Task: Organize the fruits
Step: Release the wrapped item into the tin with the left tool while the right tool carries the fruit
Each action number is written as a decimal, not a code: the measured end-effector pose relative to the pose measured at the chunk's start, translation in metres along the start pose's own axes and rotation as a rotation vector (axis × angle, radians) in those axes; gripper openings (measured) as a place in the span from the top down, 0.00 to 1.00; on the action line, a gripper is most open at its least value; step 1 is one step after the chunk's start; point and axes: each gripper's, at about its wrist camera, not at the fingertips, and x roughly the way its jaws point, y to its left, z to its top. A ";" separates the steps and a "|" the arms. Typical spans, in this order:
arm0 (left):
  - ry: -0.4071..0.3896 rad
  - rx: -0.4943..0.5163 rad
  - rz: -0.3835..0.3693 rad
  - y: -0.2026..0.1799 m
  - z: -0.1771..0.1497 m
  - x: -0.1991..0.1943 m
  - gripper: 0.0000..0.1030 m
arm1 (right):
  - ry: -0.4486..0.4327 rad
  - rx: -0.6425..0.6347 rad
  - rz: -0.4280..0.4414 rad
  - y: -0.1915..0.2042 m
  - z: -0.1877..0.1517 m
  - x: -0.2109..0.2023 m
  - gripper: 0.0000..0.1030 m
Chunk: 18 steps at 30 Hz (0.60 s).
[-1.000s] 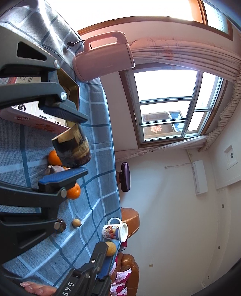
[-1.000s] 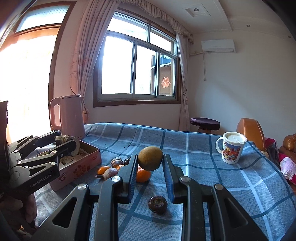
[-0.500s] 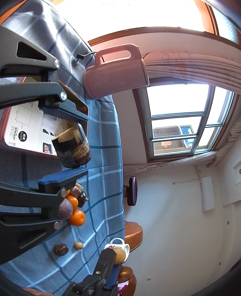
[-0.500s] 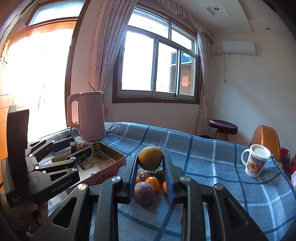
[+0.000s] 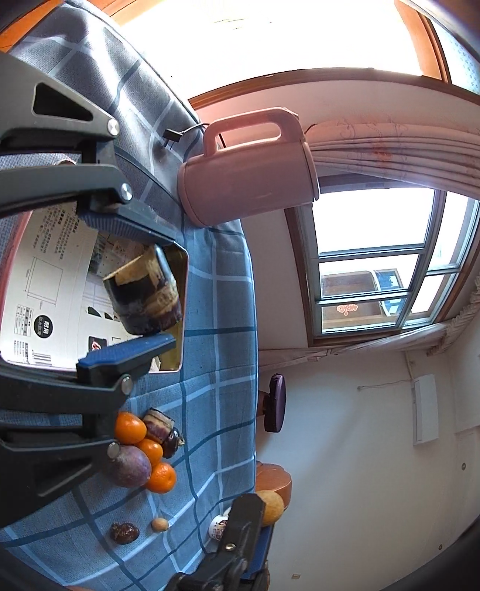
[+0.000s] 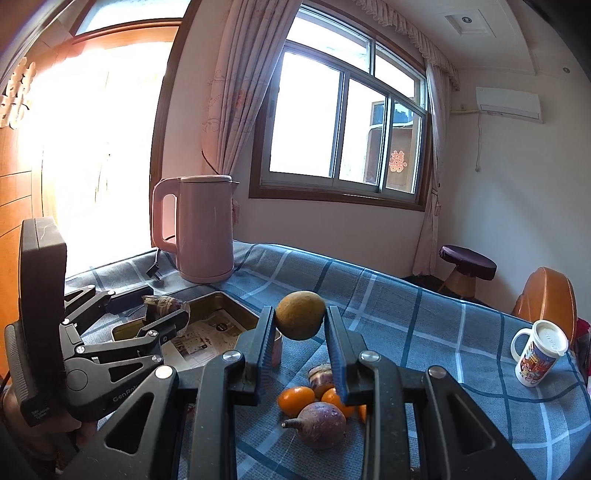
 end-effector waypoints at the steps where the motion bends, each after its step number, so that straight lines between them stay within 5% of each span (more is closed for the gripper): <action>1: 0.007 0.000 0.006 0.002 0.000 0.002 0.50 | 0.006 -0.002 0.007 0.001 0.001 0.004 0.72; 18: 0.107 0.027 0.077 0.030 -0.007 0.037 0.50 | 0.104 -0.041 0.109 0.038 0.001 0.070 0.72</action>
